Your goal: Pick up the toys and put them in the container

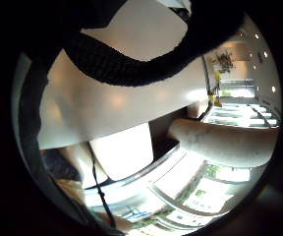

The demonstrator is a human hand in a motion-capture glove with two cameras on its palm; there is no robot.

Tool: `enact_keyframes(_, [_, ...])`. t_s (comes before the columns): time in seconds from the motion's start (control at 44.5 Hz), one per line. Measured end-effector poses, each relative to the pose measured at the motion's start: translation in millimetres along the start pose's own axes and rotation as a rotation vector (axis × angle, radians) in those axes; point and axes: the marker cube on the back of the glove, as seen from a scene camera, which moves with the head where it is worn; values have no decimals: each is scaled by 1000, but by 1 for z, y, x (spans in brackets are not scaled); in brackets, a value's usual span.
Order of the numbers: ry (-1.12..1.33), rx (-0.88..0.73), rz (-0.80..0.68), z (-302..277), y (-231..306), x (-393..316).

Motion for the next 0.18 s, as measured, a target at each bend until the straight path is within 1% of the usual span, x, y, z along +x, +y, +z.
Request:
enact_keyframes(0.067, [-34, 4, -2, 0, 0, -3])
enact_keyframes(0.18, [-142, 7, 47, 0, 2, -18])
